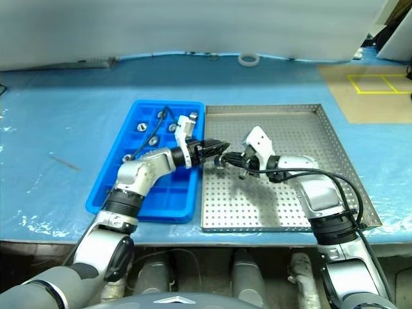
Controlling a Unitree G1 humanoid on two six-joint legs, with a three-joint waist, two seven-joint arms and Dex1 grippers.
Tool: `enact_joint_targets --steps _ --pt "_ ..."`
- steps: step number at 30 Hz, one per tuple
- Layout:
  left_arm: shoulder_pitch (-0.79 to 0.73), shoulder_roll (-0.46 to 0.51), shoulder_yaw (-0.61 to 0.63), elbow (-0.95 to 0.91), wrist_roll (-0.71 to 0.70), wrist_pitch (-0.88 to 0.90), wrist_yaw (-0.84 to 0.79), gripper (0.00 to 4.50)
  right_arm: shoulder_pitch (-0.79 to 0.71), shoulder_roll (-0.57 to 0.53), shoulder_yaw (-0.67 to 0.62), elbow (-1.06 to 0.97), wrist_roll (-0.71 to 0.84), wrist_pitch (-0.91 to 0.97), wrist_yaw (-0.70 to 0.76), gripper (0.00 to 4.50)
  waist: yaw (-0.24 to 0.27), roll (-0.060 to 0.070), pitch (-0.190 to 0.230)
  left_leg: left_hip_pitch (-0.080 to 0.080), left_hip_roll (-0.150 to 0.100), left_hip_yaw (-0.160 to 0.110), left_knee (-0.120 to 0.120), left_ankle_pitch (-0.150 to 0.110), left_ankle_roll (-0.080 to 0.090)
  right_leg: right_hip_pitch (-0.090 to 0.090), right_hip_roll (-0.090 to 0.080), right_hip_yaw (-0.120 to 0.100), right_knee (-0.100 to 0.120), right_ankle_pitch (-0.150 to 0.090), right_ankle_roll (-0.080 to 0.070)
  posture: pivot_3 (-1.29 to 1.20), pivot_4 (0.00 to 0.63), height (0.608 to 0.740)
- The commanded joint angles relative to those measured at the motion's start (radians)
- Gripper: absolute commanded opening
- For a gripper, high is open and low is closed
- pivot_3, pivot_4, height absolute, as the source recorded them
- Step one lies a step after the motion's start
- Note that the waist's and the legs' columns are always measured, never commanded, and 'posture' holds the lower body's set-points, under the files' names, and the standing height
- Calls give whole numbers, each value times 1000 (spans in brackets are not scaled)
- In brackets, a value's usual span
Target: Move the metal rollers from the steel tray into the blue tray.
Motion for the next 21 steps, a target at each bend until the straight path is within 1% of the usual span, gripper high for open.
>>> enact_joint_targets --steps 1,5,10,13,15,17,19,21 --pt "-4 6 4 -14 -6 17 -2 1367 -20 8 -11 -46 21 -33 13 0 -4 0 0 0 1 0 0 0 0 0 1 0 0 0 0 -341 150 740" --pt "-7 -3 39 -12 -35 44 16 1368 -27 18 -19 -41 18 -42 6 0 -8 0 0 0 3 0 -1 0 0 -2 4 0 0 0 0 -341 150 740" --pt "-16 -23 108 -36 -112 111 40 1368 -36 36 -35 -33 20 -64 -8 0 -7 0 0 0 4 0 -1 1 -1 -2 5 0 0 0 0 -340 150 740" --pt "-18 -29 147 -33 -134 109 61 1368 -42 46 -46 -24 13 -89 -24 0 -6 0 0 0 4 0 -1 1 -1 -2 5 0 0 0 0 -340 150 740" --pt "-31 -46 220 -15 -173 79 100 1368 -54 56 -61 -10 7 -120 -46 0 -7 0 0 0 4 0 -1 0 -1 -2 5 0 0 0 0 -338 150 740" --pt "-70 -78 326 17 -227 6 170 1368 -75 75 -83 5 14 -144 -71 0 -7 0 0 0 4 0 -1 0 -1 -2 5 0 0 0 0 -338 150 740" --pt "-124 -103 438 60 -307 -63 237 1368 -93 91 -101 15 26 -161 -86 0 -6 0 1 -1 4 0 0 1 -1 -2 5 0 0 0 0 -334 150 740" --pt "-172 -113 527 86 -401 -92 279 1368 -106 109 -117 19 42 -164 -95 0 -6 0 1 -1 4 0 0 0 -1 -2 5 0 0 0 0 -334 150 740"
